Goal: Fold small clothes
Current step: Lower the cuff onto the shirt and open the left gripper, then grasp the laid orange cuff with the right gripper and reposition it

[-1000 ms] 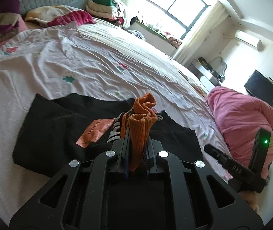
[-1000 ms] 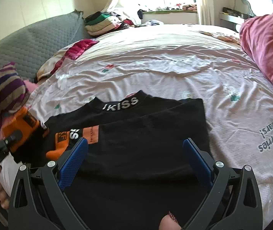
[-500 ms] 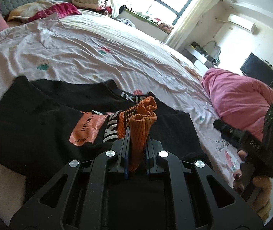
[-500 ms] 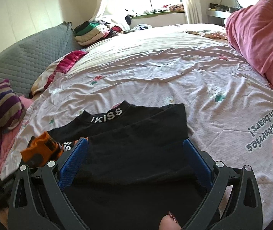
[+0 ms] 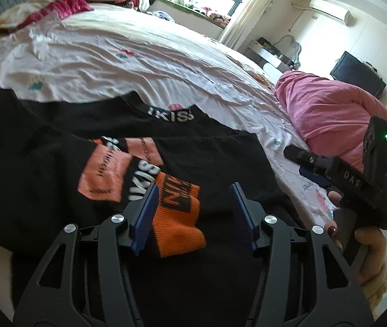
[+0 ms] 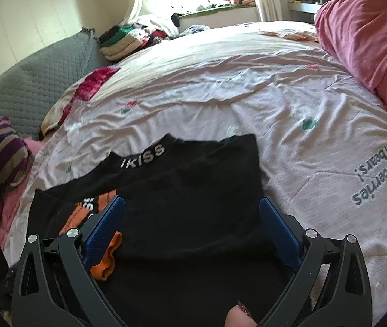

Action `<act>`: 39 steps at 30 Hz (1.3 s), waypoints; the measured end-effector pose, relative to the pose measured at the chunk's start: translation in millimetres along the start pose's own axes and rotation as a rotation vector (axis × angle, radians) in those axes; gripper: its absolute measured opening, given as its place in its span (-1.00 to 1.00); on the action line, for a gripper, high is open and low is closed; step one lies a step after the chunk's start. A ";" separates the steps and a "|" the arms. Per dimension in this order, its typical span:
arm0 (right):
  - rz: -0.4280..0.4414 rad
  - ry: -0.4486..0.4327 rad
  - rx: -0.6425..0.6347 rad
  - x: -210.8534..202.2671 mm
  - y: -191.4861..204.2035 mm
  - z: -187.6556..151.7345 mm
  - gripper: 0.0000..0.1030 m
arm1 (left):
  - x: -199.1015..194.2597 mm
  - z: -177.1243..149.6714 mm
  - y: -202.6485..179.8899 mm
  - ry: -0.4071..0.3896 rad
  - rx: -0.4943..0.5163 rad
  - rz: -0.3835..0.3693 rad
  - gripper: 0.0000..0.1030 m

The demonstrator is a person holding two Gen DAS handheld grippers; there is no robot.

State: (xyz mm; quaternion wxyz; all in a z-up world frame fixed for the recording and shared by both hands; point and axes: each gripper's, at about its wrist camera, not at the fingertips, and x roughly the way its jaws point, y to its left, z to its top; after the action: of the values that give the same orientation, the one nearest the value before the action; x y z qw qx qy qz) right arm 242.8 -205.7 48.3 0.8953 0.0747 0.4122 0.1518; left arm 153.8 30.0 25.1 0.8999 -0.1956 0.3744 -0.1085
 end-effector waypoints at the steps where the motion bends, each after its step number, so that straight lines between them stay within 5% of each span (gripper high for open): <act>1: 0.004 0.009 -0.007 2.3 3.0 -2.0 0.91 | -1.6 1.6 1.6 -0.006 0.003 0.015 0.07; 10: 0.071 0.092 -0.157 28.8 50.6 -28.1 0.91 | -29.9 22.9 46.3 -0.091 -0.038 0.224 0.67; 16: 0.149 0.154 -0.235 50.0 86.7 -47.3 0.90 | -49.9 33.9 70.6 -0.148 -0.034 0.376 0.80; 20: 0.162 0.173 -0.248 62.9 100.0 -54.9 0.88 | -59.5 37.8 88.4 -0.162 -0.085 0.378 0.80; 23: 0.187 0.181 -0.199 70.5 100.3 -57.4 0.53 | -65.5 39.7 99.9 -0.174 -0.115 0.402 0.80; 29: 0.224 0.158 -0.211 69.9 110.8 -55.7 -0.65 | -75.4 43.5 119.8 -0.208 -0.194 0.410 0.80; 39: 0.309 0.018 -0.269 23.9 128.0 -15.3 -0.75 | -84.3 48.1 137.2 -0.237 -0.252 0.411 0.80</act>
State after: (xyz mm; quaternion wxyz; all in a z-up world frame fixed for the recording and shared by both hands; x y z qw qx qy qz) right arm 218.9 -77.0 54.4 0.8594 0.0154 0.3799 0.3418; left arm 136.3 195.3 49.7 0.9091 -0.2374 0.3088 0.1479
